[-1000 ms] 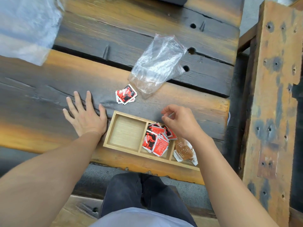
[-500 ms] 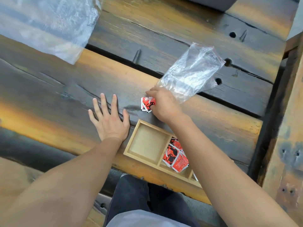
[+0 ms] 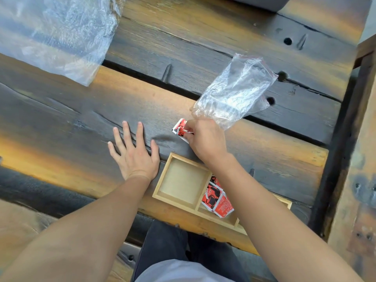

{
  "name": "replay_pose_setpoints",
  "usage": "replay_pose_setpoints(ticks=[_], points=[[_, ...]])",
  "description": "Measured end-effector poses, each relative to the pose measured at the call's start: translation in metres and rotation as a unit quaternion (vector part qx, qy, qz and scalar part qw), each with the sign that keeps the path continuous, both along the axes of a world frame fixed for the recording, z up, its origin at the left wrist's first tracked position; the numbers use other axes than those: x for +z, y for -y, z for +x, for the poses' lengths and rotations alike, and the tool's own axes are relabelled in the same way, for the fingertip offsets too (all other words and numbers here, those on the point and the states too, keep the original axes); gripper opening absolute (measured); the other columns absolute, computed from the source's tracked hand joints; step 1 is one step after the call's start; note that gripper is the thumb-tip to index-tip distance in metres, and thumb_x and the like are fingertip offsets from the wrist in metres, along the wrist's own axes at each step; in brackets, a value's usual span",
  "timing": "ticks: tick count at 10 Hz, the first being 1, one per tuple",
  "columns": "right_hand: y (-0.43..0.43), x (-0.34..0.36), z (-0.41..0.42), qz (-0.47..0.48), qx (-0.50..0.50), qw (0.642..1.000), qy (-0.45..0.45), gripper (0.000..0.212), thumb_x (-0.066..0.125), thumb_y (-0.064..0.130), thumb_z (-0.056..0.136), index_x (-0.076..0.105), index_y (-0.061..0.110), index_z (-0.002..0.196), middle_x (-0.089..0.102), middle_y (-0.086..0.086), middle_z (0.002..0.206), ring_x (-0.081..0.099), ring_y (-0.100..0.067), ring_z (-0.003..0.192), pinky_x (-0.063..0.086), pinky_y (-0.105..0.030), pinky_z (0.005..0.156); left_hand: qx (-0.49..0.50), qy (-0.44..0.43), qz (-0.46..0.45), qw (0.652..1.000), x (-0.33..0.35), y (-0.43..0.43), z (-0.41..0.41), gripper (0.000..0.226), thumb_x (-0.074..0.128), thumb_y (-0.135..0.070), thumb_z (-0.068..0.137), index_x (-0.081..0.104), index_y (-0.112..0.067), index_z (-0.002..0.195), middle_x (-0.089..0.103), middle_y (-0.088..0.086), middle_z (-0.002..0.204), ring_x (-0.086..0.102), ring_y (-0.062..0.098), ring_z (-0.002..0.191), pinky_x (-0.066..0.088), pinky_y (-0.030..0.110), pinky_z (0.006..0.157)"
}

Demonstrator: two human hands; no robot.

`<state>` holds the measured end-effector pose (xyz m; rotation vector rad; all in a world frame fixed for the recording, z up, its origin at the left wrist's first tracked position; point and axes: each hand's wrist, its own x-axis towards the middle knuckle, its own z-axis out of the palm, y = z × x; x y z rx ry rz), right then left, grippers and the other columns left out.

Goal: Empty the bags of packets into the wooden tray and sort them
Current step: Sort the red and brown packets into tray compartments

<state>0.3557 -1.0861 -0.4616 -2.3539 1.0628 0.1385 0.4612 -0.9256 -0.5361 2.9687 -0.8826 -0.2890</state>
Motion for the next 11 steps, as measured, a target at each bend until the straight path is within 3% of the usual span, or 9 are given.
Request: replay_pose_setpoints(ticks=[1, 2, 3, 4, 5, 7, 8, 11], points=[[0.0, 0.005, -0.006, 0.042, -0.067, 0.996, 0.04, 0.014, 0.068, 0.028, 0.087, 0.074, 0.019, 0.095, 0.073, -0.008, 0.09, 0.065, -0.031, 0.089, 0.054, -0.041, 0.075, 0.0, -0.001, -0.008, 1.0, 0.0, 0.0, 0.0, 0.063, 0.033, -0.049, 0.097, 0.024, -0.031, 0.156, 0.012, 0.007, 0.166, 0.006, 0.033, 0.153, 0.008, 0.058, 0.119], [0.001, 0.015, -0.015, 0.091, -0.144, 0.981, 0.096, 0.014, 0.067, 0.025, 0.087, 0.077, 0.019, 0.095, 0.074, 0.0, 0.085, 0.066, -0.02, 0.085, 0.053, -0.034, 0.078, 0.0, 0.004, -0.005, 1.0, -0.001, 0.0, 0.0, 0.062, 0.033, -0.049, 0.097, 0.023, -0.032, 0.156, 0.012, 0.007, 0.166, 0.005, 0.033, 0.153, 0.008, 0.058, 0.119], [0.0, 0.027, -0.033, 0.153, -0.191, 0.959, 0.143, 0.008, 0.07, 0.021, 0.086, 0.077, 0.019, 0.09, 0.064, 0.014, 0.071, 0.059, -0.002, 0.068, 0.051, -0.027, 0.077, -0.001, 0.002, -0.009, 1.0, -0.001, 0.0, 0.0, 0.062, 0.032, -0.049, 0.097, 0.023, -0.032, 0.155, 0.012, 0.007, 0.166, 0.006, 0.033, 0.153, 0.008, 0.058, 0.119], [-0.005, 0.034, -0.058, 0.195, -0.217, 0.943, 0.16, 0.003, 0.072, 0.022, 0.084, 0.074, 0.02, 0.085, 0.064, 0.012, 0.068, 0.057, -0.003, 0.058, 0.056, -0.034, 0.068, 0.0, 0.004, -0.011, 1.0, -0.001, -0.001, 0.0, 0.061, 0.031, -0.05, 0.097, 0.023, -0.032, 0.155, 0.012, 0.007, 0.166, 0.005, 0.033, 0.153, 0.008, 0.058, 0.119], [-0.014, 0.043, -0.088, 0.23, -0.233, 0.934, 0.143, 0.005, 0.07, 0.02, 0.086, 0.069, 0.023, 0.081, 0.068, 0.004, 0.075, 0.058, -0.009, 0.056, 0.05, -0.029, 0.06, 0.0, 0.006, -0.015, 1.0, -0.001, -0.001, -0.001, 0.061, 0.03, -0.05, 0.098, 0.023, -0.032, 0.155, 0.011, 0.007, 0.166, 0.005, 0.033, 0.153, 0.008, 0.058, 0.12], [-0.045, 0.049, -0.132, 0.228, -0.27, 0.93, 0.105, 0.01, 0.068, 0.019, 0.087, 0.063, 0.022, 0.079, 0.07, -0.003, 0.08, 0.066, -0.031, 0.065, 0.052, -0.034, 0.059, -0.001, 0.005, -0.023, 1.0, -0.002, -0.002, -0.002, 0.061, 0.029, -0.05, 0.097, 0.021, -0.032, 0.155, 0.011, 0.007, 0.166, 0.004, 0.032, 0.153, 0.008, 0.058, 0.12], [-0.059, 0.05, -0.141, 0.23, -0.274, 0.928, 0.101, 0.01, 0.068, 0.019, 0.088, 0.063, 0.02, 0.079, 0.069, -0.005, 0.079, 0.067, -0.031, 0.068, 0.056, -0.041, 0.064, -0.002, 0.007, -0.026, 1.0, -0.002, -0.001, -0.001, 0.061, 0.029, -0.05, 0.097, 0.022, -0.032, 0.155, 0.011, 0.007, 0.166, 0.004, 0.033, 0.153, 0.008, 0.059, 0.119], [-0.079, 0.047, -0.159, 0.197, -0.272, 0.939, 0.073, 0.011, 0.068, 0.02, 0.088, 0.062, 0.019, 0.079, 0.07, -0.003, 0.072, 0.068, -0.022, 0.061, 0.055, -0.03, 0.06, -0.003, 0.005, -0.026, 1.0, 0.0, -0.003, -0.002, 0.062, 0.026, -0.051, 0.097, 0.021, -0.032, 0.155, 0.01, 0.008, 0.166, 0.003, 0.033, 0.153, 0.007, 0.059, 0.12]])
